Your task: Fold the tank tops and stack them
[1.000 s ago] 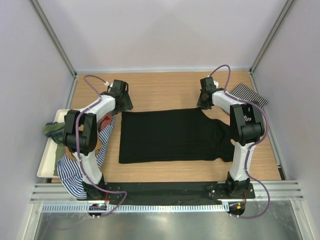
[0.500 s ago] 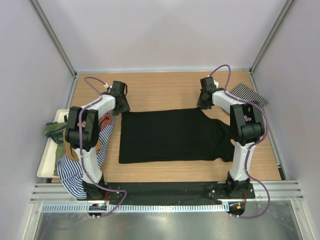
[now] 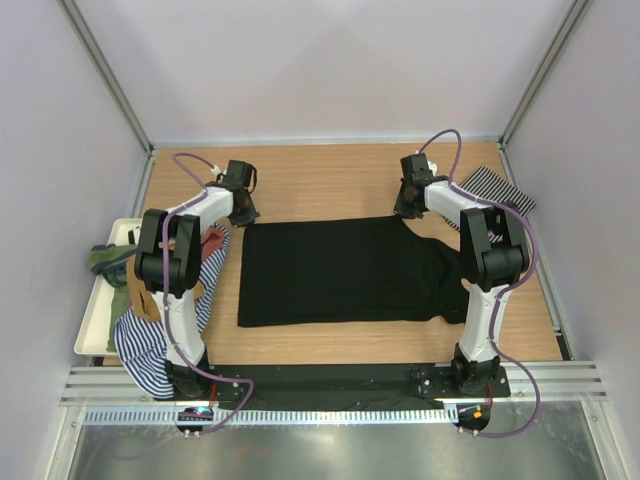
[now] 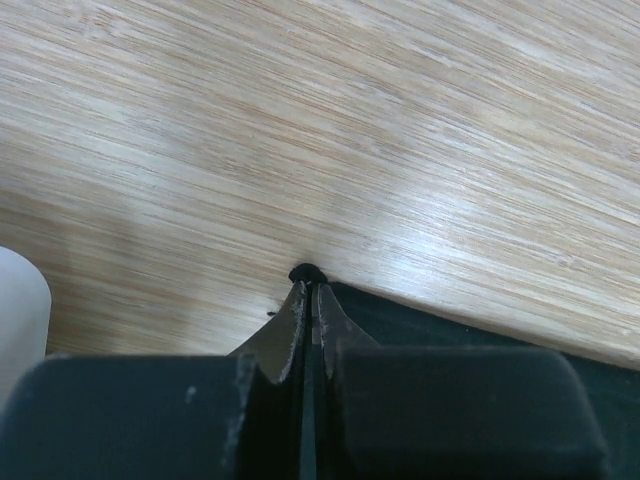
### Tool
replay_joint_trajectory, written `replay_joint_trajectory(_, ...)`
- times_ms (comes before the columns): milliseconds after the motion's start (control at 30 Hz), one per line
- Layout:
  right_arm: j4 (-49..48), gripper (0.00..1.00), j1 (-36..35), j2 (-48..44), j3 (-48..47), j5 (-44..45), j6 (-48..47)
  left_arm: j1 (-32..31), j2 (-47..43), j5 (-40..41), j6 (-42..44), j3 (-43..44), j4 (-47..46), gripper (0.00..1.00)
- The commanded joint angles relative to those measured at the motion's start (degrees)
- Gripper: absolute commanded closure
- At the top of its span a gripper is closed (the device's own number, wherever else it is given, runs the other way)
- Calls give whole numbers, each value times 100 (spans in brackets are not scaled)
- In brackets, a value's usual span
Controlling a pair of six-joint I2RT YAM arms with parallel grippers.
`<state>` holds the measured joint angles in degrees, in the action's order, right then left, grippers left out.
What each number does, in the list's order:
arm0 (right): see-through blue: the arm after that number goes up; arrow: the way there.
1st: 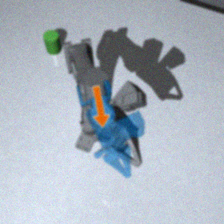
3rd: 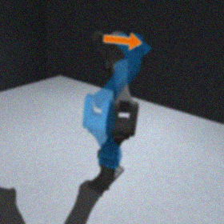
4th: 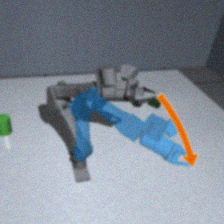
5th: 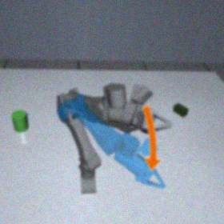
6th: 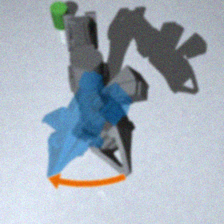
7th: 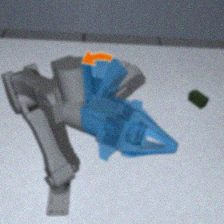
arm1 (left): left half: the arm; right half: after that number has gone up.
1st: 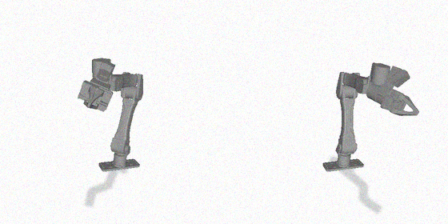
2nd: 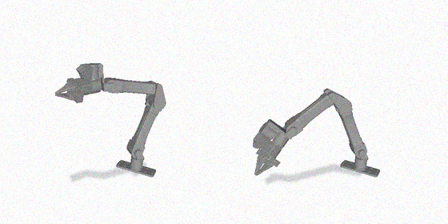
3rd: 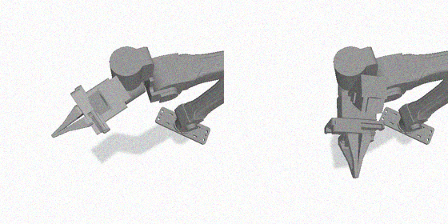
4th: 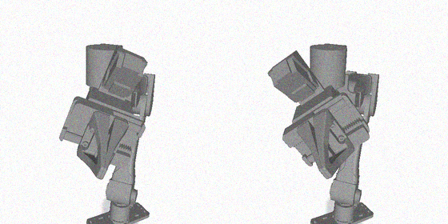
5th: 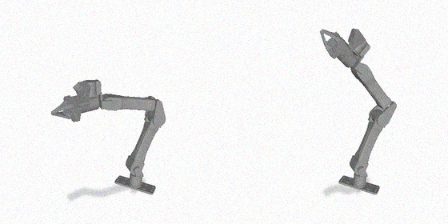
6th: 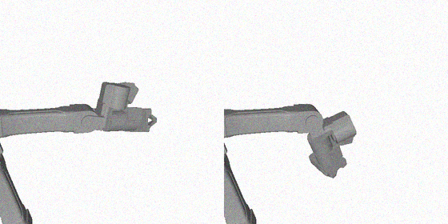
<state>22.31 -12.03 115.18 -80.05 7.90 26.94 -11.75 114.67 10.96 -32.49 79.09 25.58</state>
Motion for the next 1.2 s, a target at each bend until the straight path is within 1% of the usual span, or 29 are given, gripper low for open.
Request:
replay_joint_trajectory(0,-16,99,-18,-241,-247,-34,-48,23,-304,169,50,90,43,100)
replay_joint_trajectory(67,107,99,-36,-285,-335,-96,-57,15,-463,178,32,-16,17,100)
replay_joint_trajectory(267,107,99,-133,-829,-99,-52,-40,-91,-1086,327,32,-428,-124,100)
replay_joint_trajectory(467,55,99,-194,-1479,507,1,-22,-240,-1509,363,41,-842,-335,100)
replay_joint_trajectory(567,2,99,-203,-1848,981,-8,4,-284,-1702,398,24,-1114,-344,100)
replay_joint_trajectory(800,-7,99,-238,-2666,1668,-52,22,-337,-2624,547,-64,-1738,-326,100)
replay_joint_trajectory(967,28,99,-264,-3062,2098,-192,66,-425,-2994,451,-214,-2142,-326,100)
replay_joint_trajectory(1167,-16,99,-256,-3624,2678,-280,92,-715,-3407,521,-240,-2530,-291,100)
